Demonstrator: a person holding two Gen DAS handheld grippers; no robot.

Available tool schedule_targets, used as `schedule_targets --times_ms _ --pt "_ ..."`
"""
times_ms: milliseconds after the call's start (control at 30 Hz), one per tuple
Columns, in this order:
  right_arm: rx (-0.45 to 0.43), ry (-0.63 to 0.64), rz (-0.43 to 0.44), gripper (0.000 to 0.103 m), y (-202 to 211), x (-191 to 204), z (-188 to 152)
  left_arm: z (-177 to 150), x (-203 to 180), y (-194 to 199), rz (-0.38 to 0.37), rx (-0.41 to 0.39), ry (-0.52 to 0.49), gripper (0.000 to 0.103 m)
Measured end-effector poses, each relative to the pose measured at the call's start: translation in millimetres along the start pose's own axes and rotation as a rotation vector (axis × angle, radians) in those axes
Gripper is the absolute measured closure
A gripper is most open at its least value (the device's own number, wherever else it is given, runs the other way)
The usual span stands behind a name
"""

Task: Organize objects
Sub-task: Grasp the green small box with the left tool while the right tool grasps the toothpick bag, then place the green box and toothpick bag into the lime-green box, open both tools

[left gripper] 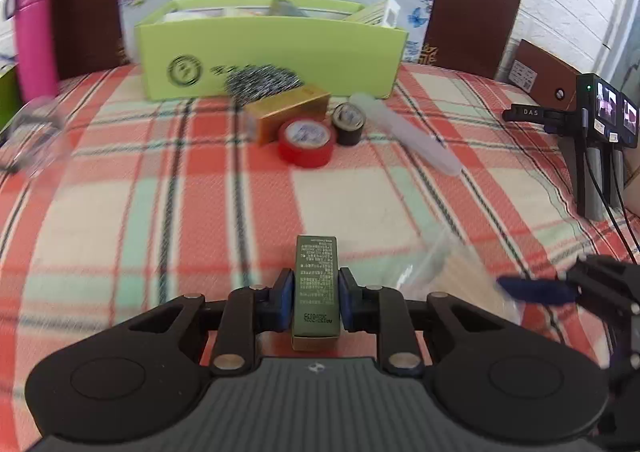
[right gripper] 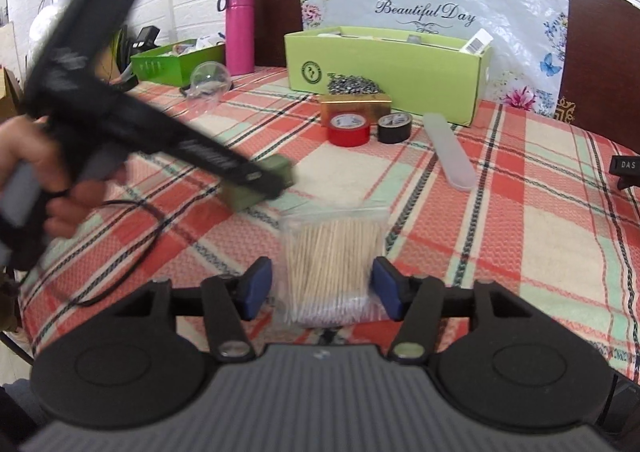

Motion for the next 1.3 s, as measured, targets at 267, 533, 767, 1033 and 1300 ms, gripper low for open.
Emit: schedule_targets --times_ms 267,533,767,1033,1300 --pt "0.03 0.003 -0.052 0.033 -5.4 5.5 3.0 -12.0 6.1 12.6 -0.009 -0.008 0.042 0.07" --pt "0.035 -0.088 -0.077 0.047 -6.9 -3.5 -0.6 -10.9 5.1 7.3 -0.019 -0.015 0.049 0.07" --pt "0.009 -0.078 -0.034 0.08 -3.9 2.8 12.7 -8.6 6.1 10.2 -0.053 -0.01 0.055 0.08" --pt "-0.144 -0.048 -0.075 0.081 15.8 -22.8 75.7 37.9 -5.2 37.8 -0.141 -0.109 0.043 0.08" --pt "-0.249 -0.008 -0.176 0.081 2.3 -75.6 146.6 121.8 -17.7 49.2 -0.185 -0.229 0.054 0.08"
Point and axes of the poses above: each gripper's, at about its wrist camera, not at the fingertips, and y roughly against the way its jaws point, x to its left, z to its top, the point moved 4 cm from there along -y, roughly the way its jaws point, and after that the axes turned 15 degrees about y, right-handed, at the moved point
